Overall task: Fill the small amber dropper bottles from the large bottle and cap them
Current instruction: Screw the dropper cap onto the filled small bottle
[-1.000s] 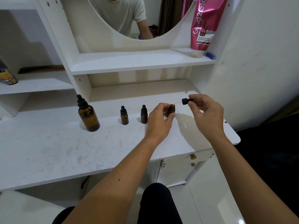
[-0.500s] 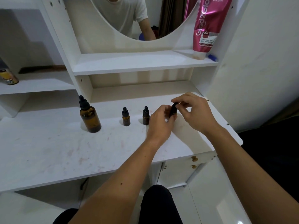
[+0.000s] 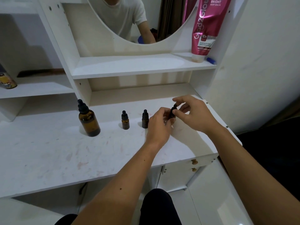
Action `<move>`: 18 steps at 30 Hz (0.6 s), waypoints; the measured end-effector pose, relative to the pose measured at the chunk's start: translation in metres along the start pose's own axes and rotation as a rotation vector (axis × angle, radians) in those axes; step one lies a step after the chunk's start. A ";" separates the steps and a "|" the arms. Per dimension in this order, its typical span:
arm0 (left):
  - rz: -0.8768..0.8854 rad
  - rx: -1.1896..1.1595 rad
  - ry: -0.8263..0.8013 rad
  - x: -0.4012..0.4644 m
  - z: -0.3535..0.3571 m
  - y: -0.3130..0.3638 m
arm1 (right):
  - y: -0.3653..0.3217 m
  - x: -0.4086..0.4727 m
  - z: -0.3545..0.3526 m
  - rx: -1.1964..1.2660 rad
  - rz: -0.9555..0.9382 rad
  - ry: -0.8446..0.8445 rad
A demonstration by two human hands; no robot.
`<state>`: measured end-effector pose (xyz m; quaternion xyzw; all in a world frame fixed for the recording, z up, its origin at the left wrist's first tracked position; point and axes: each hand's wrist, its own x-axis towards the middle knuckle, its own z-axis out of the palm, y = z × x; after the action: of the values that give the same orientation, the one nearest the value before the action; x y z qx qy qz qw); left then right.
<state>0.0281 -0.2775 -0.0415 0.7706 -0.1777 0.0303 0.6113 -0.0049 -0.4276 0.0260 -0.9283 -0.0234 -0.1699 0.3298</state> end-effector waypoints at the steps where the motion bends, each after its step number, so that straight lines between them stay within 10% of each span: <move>1: -0.002 -0.001 0.000 0.000 0.000 0.000 | 0.001 0.000 0.001 -0.006 -0.006 -0.010; 18: -0.011 -0.003 0.001 -0.001 -0.001 -0.001 | 0.009 -0.005 0.013 0.111 0.144 0.092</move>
<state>0.0279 -0.2758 -0.0426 0.7708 -0.1730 0.0271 0.6125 -0.0042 -0.4264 0.0096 -0.8991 0.0492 -0.1865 0.3929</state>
